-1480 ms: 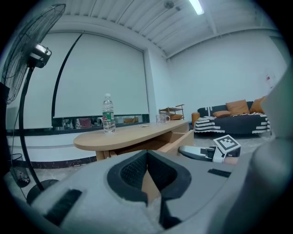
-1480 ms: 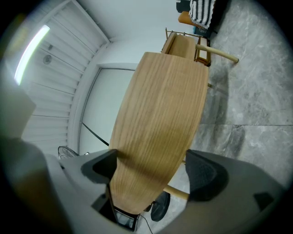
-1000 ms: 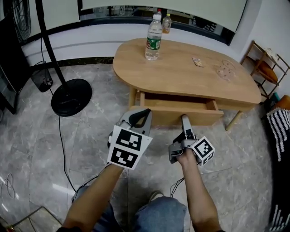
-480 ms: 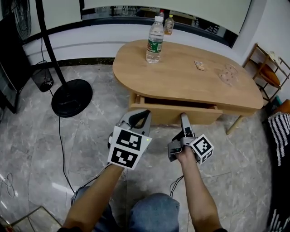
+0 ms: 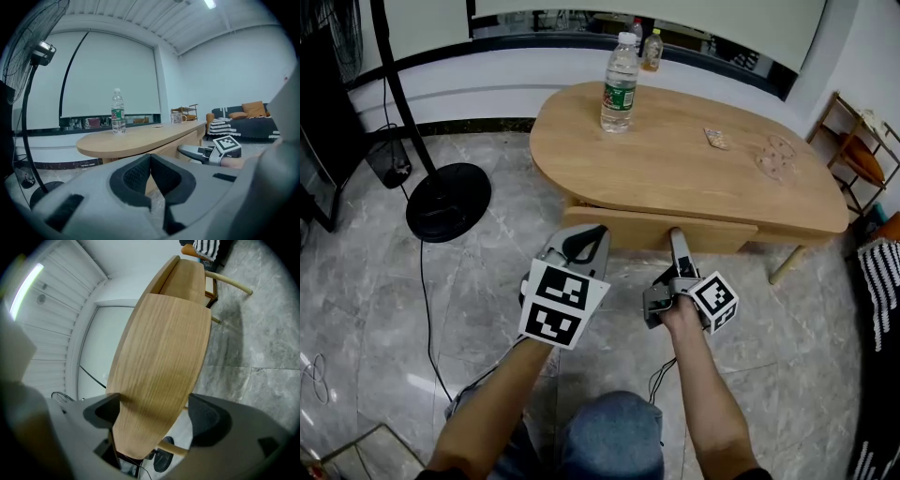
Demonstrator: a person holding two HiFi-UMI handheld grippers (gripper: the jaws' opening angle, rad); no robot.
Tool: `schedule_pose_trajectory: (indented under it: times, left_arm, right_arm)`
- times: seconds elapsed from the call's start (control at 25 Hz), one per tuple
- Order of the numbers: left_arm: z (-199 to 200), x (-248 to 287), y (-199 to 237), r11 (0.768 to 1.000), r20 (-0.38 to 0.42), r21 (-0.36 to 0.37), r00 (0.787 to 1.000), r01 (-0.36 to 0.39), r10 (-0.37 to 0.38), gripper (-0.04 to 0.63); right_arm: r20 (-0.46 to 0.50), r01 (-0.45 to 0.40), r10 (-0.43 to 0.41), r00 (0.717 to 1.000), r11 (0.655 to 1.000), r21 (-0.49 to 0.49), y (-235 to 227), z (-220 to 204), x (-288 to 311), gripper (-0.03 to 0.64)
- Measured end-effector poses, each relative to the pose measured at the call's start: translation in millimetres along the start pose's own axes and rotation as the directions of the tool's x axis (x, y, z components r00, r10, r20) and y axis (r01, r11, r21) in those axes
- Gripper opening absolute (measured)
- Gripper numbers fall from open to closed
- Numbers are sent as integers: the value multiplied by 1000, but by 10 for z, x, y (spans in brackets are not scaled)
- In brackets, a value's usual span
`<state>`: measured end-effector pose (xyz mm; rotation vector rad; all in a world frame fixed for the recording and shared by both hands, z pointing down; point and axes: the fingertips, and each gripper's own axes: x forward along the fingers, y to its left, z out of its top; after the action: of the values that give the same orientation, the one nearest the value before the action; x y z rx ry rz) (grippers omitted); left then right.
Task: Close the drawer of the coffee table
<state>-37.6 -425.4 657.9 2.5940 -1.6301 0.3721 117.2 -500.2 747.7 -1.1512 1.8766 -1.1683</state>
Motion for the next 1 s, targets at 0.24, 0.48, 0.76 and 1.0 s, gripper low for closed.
schedule_pose_trajectory:
  times: [0.24,0.48,0.76,1.0]
  left_arm:
    - [86,94,82,1000,7,5,1000,-23,22,2]
    - [118,140,144,999,5,20,999,-38,38,2]
    - [58,143,200,999,-8,13,999,-53,53,2]
    - [27,100,209,998,-25,16,998,-53,54,2]
  right_arm:
    - [-18,1,-1,1000,1000,1,-37,35,179,456]
    - [-29,-2,2,1000,1000,-1,-57,72,333,456]
    - [-26,-14,14,1000,1000,-9,-71,96,431,459]
    - [-33,4,-4,999,1000,-9,-62,88,414,443]
